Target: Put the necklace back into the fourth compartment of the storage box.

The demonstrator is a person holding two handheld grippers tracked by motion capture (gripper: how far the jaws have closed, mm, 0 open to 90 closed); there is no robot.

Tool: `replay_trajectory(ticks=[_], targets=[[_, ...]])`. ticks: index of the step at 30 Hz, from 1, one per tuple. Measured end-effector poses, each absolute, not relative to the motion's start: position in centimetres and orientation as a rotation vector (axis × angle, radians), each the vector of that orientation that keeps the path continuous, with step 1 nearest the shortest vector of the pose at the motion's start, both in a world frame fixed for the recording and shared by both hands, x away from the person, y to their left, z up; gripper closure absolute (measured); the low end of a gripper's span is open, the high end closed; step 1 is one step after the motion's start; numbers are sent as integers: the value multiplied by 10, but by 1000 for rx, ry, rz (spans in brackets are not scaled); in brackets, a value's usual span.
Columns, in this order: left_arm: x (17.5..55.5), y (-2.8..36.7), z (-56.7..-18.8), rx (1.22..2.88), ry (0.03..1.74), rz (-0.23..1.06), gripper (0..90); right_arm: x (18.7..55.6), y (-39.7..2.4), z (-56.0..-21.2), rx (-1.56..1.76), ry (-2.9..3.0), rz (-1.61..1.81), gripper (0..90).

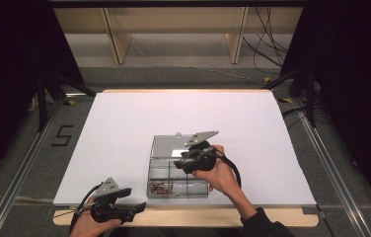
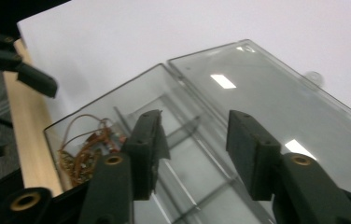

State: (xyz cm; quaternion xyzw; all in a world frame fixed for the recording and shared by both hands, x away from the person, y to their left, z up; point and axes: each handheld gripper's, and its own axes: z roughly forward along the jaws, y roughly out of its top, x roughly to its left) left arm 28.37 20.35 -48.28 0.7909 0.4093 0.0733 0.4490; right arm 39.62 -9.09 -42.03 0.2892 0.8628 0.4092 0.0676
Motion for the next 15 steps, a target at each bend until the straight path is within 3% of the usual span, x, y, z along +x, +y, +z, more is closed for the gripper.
replay_trajectory(ticks=[4,15], targets=[[284,204,-483,1948,1011,182,207,405,-107,-421,993,2546,1246,461],[284,205,-482,1928,1029,177,210,420,-137,-427,1150,2516,1284,369]])
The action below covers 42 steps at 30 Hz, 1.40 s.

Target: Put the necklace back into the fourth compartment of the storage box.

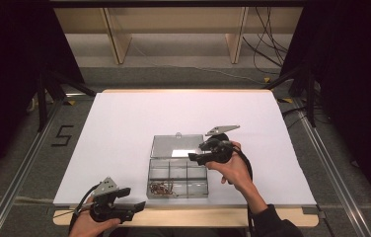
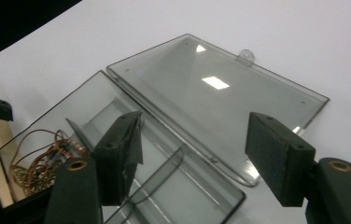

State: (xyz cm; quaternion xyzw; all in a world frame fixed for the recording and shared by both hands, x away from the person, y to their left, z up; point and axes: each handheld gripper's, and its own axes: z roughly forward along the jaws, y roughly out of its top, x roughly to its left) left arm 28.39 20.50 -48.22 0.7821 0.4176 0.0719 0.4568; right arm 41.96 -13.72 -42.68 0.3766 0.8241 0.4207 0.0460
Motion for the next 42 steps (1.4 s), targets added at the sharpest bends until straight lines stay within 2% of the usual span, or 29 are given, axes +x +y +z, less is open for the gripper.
replay_trajectory(ticks=[13,17,21,33,42], targets=[[283,209,-482,1938,1040,185,211,428,-155,-434,1275,2466,1302,320],[284,206,-482,1919,1044,178,211,431,-163,-440,1346,2451,1325,265],[286,208,-479,1925,1043,178,211,435,-169,-445,1341,2458,1346,248],[299,199,-467,1859,1030,159,211,439,-177,-458,1410,2469,1361,223],[316,187,-466,1907,1009,132,250,439,-178,-464,1452,2480,1380,200]])
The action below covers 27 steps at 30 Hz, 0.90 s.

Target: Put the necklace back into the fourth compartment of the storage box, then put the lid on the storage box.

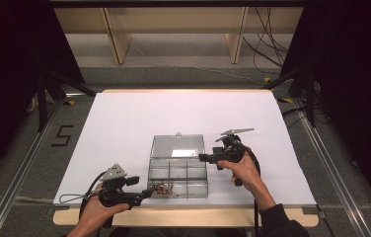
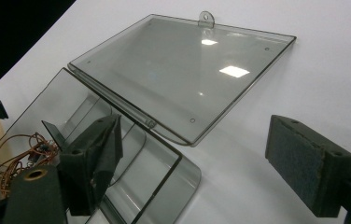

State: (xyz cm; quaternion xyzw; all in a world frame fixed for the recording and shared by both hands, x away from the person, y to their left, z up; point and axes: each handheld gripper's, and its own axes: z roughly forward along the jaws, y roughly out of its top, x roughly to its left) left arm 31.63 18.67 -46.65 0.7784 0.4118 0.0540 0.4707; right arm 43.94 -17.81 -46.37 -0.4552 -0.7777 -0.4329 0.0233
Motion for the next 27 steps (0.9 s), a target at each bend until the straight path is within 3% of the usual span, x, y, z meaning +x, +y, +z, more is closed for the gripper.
replay_trajectory(ticks=[27], targets=[[330,177,-477,1960,1015,102,491,439,-169,-471,-1380,-2380,-1332,196]])
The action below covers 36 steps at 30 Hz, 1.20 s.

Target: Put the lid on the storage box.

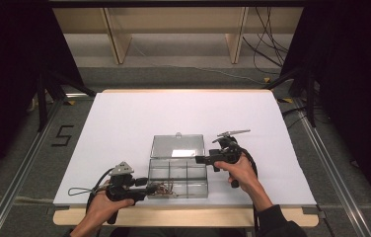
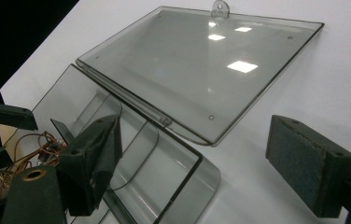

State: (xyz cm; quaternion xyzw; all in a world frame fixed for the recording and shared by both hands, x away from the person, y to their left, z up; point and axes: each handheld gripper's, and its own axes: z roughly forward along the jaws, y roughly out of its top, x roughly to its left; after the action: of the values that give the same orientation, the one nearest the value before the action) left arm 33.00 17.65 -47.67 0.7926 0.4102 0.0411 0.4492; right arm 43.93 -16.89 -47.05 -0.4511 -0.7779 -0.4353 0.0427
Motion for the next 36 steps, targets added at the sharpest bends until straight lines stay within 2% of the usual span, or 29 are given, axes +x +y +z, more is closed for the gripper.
replay_trajectory(ticks=[14,36], targets=[[331,179,-481,1972,1009,127,569,443,-159,-480,-1366,-2336,-1302,197],[329,178,-480,1986,997,143,582,449,-152,-483,-1326,-2329,-1304,221]])
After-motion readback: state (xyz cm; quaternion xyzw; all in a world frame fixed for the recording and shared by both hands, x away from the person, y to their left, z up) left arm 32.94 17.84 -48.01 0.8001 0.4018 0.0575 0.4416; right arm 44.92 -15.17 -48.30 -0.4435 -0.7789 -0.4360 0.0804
